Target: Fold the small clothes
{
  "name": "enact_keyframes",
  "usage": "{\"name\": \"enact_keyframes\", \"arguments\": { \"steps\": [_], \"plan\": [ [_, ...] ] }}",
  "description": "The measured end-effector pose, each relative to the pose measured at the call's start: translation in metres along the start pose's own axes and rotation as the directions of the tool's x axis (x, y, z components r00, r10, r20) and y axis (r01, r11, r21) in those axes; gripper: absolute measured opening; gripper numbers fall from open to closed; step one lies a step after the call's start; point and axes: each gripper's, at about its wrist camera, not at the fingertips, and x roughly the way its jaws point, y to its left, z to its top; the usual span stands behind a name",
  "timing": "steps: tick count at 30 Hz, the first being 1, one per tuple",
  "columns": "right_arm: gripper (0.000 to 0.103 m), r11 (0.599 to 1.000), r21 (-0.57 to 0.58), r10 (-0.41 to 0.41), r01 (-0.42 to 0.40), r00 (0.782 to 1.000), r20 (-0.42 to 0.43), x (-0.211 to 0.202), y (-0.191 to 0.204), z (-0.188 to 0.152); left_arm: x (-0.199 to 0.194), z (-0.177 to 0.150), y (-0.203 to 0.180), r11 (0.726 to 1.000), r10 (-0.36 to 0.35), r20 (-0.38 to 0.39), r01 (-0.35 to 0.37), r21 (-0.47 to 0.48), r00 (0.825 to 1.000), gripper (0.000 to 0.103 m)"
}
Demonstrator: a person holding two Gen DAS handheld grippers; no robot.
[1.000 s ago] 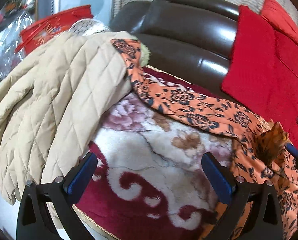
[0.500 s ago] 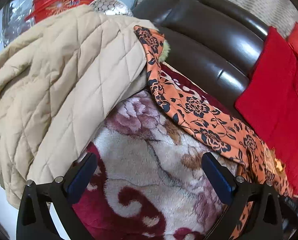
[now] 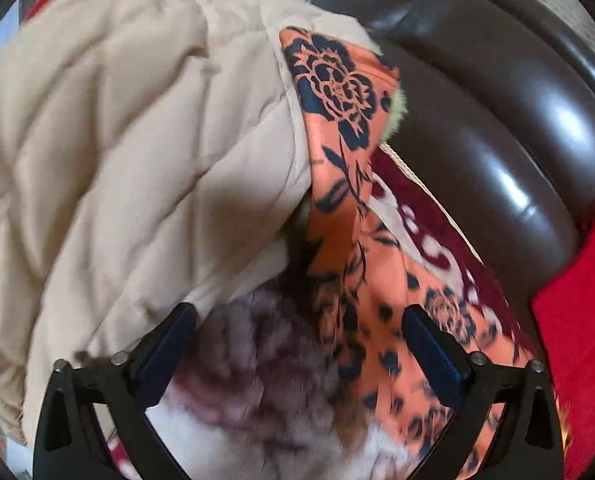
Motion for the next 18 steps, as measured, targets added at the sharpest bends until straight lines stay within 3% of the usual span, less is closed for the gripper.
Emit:
{"name": "enact_keyframes", "arguments": {
  "steps": [1, 2, 4, 8, 12, 14, 18],
  "plan": [
    [0.048, 1.0, 0.006, 0.002, -0.002, 1.0, 0.007, -0.006, -0.004, 0.001, 0.006, 0.005, -0.002, 1.0, -0.001, -0.005, 0.001, -0.009, 1.0, 0.08],
    [0.048, 1.0, 0.015, 0.008, -0.009, 1.0, 0.01, -0.006, -0.008, 0.002, 0.011, 0.008, -0.002, 1.0, -0.002, -0.016, 0.002, -0.019, 1.0, 0.048],
    [0.048, 1.0, 0.02, 0.022, -0.022, 1.0, 0.015, -0.011, -0.013, 0.005, 0.02, 0.015, -0.003, 0.999, -0.026, -0.041, 0.024, -0.039, 0.999, 0.013],
    [0.048, 1.0, 0.023, 0.009, -0.009, 1.0, 0.024, -0.013, -0.025, 0.006, 0.011, 0.023, -0.021, 0.999, 0.002, 0.01, -0.002, 0.037, 1.0, 0.006],
    [0.048, 0.996, 0.09, 0.015, -0.019, 0.999, 0.043, -0.021, -0.045, 0.01, -0.035, 0.009, -0.07, 0.962, -0.023, 0.143, -0.017, 0.274, 0.989, 0.005],
    [0.048, 0.993, 0.118, 0.014, -0.022, 0.998, 0.066, -0.028, -0.054, 0.012, -0.062, -0.009, -0.104, 0.915, -0.068, 0.178, -0.01, 0.403, 0.982, 0.005],
    [0.048, 0.982, 0.19, -0.008, -0.017, 0.992, 0.128, -0.048, -0.073, 0.016, -0.125, -0.076, -0.181, 0.743, -0.203, 0.213, 0.009, 0.669, 0.956, 0.005]
  ]
}}
